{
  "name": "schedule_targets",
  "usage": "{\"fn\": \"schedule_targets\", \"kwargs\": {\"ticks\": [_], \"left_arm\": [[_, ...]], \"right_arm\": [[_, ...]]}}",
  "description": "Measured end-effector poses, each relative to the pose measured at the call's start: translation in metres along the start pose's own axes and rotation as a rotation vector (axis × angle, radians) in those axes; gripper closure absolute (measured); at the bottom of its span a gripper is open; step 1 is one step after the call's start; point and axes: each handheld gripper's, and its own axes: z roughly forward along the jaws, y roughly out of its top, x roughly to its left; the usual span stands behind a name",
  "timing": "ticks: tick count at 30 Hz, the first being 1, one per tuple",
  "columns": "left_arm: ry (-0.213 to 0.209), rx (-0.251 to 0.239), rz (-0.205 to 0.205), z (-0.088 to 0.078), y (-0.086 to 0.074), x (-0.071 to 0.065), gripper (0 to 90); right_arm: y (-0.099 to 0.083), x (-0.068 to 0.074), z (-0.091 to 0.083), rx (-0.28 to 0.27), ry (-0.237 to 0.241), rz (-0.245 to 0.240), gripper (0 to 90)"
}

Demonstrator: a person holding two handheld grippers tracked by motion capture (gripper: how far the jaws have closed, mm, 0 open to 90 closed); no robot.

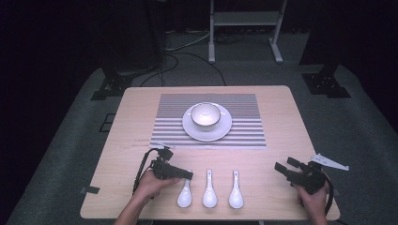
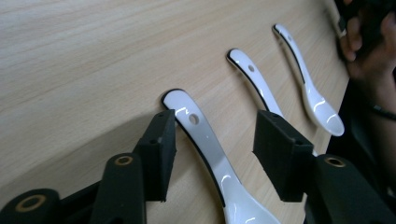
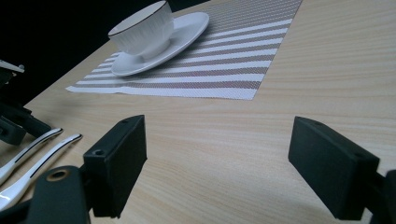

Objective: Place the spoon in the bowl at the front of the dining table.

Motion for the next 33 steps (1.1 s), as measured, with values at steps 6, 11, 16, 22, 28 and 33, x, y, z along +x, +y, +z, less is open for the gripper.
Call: {"fn": "schedule_targets", "kwargs": {"ticks": [6,11,16,22,28,33], "left_arm": [[0.1,0.088,0.105,0.008,0.008,-0.018,58.1],[0.159,0.144,0.161,0.015,0.015,-0.027,65.2],[0.157,0.202,0.183,0.019,0.02,-0.029,76.8],[0.139,0.217,0.203,0.016,0.024,-0.029,85.2],[0.122,0.167,0.187,0.006,0.026,-0.028,85.8],[0.073,0.091,0.153,-0.008,0.029,-0.024,85.7]], "right_arm": [[0.0,0.001,0.0,0.004,-0.004,-0.006,18.4],[0.0,0.001,0.0,0.003,-0.004,-0.009,18.4],[0.0,0.001,0.0,0.003,-0.004,-0.011,18.4],[0.0,0.001,0.001,0.004,-0.003,-0.012,18.4],[0.0,0.001,0.001,0.005,-0.002,-0.013,18.4],[0.0,0.001,0.001,0.005,-0.003,-0.014,18.4]]}}
